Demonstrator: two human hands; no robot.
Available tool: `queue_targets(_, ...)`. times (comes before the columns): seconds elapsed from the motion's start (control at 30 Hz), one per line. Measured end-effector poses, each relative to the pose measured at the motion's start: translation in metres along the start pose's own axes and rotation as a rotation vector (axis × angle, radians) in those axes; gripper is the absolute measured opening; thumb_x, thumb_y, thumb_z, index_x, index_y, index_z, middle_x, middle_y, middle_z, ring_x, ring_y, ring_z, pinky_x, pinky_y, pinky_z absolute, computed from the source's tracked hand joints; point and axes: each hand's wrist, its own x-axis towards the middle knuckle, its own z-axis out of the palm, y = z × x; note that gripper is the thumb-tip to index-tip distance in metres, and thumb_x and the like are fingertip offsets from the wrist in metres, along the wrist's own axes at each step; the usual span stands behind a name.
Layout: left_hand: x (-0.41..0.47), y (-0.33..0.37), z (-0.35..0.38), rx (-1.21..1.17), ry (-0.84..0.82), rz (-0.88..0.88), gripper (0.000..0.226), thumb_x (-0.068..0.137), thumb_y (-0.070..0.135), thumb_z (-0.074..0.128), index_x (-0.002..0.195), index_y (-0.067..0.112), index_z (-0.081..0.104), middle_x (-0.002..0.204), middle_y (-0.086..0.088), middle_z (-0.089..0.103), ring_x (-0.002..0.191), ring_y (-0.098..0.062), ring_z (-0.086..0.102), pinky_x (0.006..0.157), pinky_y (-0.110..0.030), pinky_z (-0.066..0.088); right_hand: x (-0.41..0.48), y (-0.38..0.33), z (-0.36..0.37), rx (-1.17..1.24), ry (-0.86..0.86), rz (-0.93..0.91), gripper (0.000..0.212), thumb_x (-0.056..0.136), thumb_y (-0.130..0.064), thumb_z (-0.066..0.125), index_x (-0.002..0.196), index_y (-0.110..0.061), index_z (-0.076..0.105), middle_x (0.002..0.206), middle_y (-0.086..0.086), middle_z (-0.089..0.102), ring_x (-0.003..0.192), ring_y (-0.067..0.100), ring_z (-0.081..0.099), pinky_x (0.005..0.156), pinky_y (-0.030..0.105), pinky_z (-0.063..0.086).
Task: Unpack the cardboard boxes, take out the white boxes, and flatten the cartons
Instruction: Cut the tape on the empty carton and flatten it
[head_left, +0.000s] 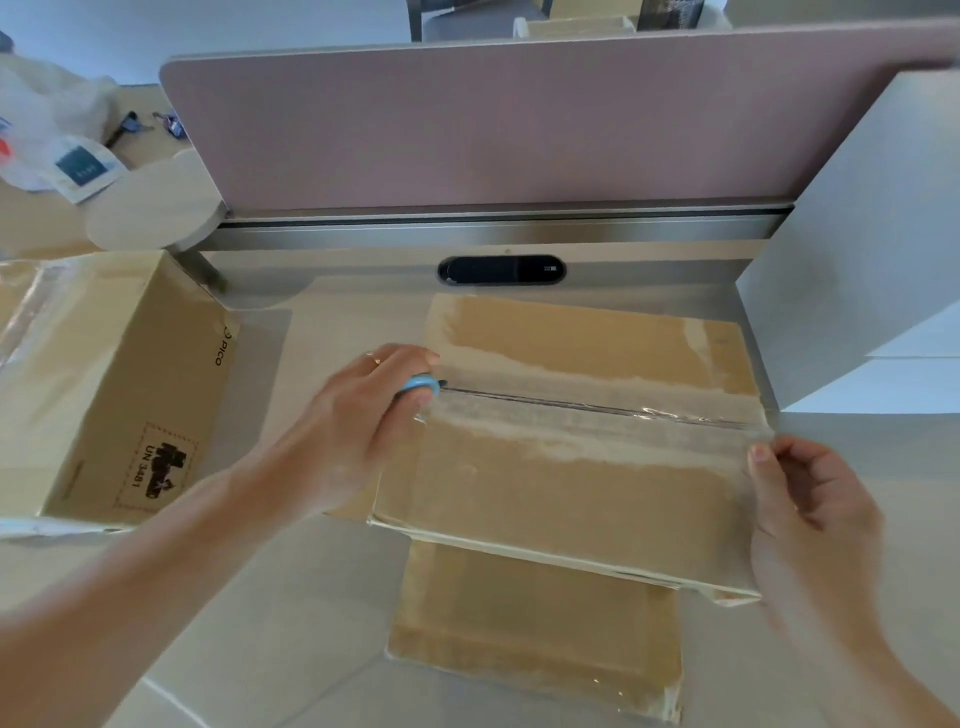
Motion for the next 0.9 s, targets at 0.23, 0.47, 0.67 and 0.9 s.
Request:
queue_targets(0.23, 0.007, -0.004, 0.014, -0.002, 0.003, 0.015, 0.016, 0.108, 0.038, 0.04, 0.107, 0.028, 0.053, 0.087, 0.008, 0.057, 0.081, -0.013, 0.053, 0.072, -0.04, 0.049, -0.003, -0.017, 0.004, -0.271, -0.048, -0.106, 0.021, 0.095, -0.053, 0.064, 0.111, -0.049, 0.05, 0.096, -0.015, 0.068, 0.087, -0.002, 0.062, 0.077, 0.015, 0.046)
queue_targets(0.47, 0.007, -0.014, 0.003, -0.1, -0.08, 0.002, 0.016, 0.106, 0.044, 0.04, 0.097, 0.035, 0.049, 0.071, 0.007, 0.055, 0.058, -0.013, 0.047, 0.052, -0.027, 0.034, 0.019, -0.053, 0.016, -1.139, -0.328, -0.229, 0.084, 0.062, -0.107, 0.03, 0.1, -0.036, 0.052, 0.105, -0.01, 0.049, 0.116, 0.023, 0.048, 0.104, 0.04, 0.025)
queue_targets(0.67, 0.008, -0.014, 0.003, -0.036, -0.123, -0.01, 0.02, 0.107, 0.045, 0.037, 0.101, 0.03, 0.049, 0.073, 0.005, 0.053, 0.06, -0.015, 0.05, 0.054, -0.034, 0.039, 0.02, -0.076, 0.068, -1.238, -0.573, -0.516, 0.083, 0.06, -0.108, 0.012, 0.069, -0.032, 0.044, 0.076, -0.016, 0.056, 0.082, 0.016, 0.055, 0.098, 0.042, 0.033)
queue_targets(0.9, 0.004, -0.017, 0.0, -0.076, -0.106, -0.045, 0.019, 0.106, 0.046, 0.039, 0.099, 0.032, 0.05, 0.063, 0.005, 0.052, 0.053, -0.013, 0.049, 0.049, -0.025, 0.033, -0.018, -0.072, 0.137, -1.096, -0.549, -0.642, 0.07, 0.071, -0.099, 0.028, 0.067, -0.03, 0.038, 0.068, -0.014, 0.048, 0.073, 0.016, 0.048, 0.084, 0.038, 0.037)
